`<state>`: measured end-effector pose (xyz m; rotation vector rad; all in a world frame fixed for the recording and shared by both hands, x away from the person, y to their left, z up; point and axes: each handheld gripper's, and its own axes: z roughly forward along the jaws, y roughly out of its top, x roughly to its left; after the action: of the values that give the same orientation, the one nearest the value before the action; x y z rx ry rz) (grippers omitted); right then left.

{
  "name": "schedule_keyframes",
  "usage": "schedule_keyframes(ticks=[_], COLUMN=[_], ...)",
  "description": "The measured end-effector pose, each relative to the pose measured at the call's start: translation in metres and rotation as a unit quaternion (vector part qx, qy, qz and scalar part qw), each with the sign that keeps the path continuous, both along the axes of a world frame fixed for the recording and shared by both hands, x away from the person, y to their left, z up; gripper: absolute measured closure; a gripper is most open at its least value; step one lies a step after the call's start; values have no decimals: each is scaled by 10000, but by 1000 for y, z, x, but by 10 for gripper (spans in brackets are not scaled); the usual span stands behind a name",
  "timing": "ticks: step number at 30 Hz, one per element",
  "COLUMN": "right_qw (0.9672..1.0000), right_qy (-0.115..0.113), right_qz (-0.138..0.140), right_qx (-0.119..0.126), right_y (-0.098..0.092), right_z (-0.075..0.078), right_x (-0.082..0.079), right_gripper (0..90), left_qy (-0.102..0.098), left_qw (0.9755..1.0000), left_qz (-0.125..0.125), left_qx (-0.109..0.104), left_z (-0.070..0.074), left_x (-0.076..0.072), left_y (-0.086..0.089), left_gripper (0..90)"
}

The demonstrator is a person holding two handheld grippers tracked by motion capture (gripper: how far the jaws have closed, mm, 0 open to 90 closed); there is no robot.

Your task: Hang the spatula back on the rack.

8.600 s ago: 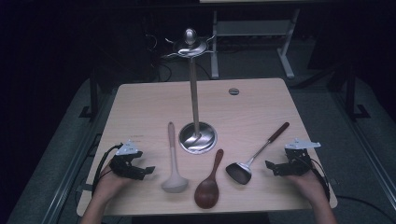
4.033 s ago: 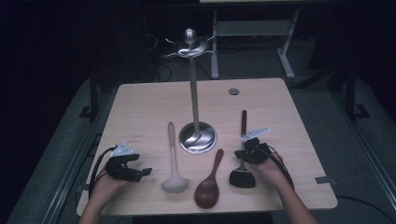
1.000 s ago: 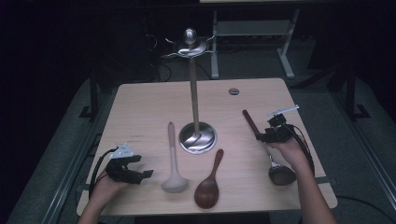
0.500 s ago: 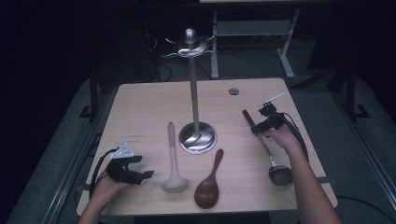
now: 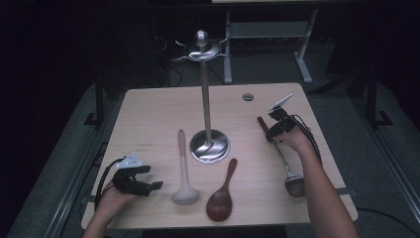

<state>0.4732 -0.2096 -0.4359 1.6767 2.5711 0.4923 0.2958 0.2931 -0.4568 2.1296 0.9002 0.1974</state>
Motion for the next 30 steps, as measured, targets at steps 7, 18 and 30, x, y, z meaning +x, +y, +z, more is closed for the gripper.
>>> schedule_keyframes(ticks=[7,18,30], right_qw=[9997,9994,9965], right_qy=[86,83,-626], right_qz=[-134,-324,-430], right_qx=[-170,-79,358], right_y=[6,5,-8], right_z=[-5,-3,28], right_x=[3,2,-15], right_gripper=[693,735,738], left_qy=[-4,28,-21], left_qw=[10000,10000,10000], left_qz=[-22,45,15], left_qx=[14,-32,-14], left_z=[-1,0,0], left_x=[0,-1,-1], left_y=[1,3,2], left_gripper=[149,150,150])
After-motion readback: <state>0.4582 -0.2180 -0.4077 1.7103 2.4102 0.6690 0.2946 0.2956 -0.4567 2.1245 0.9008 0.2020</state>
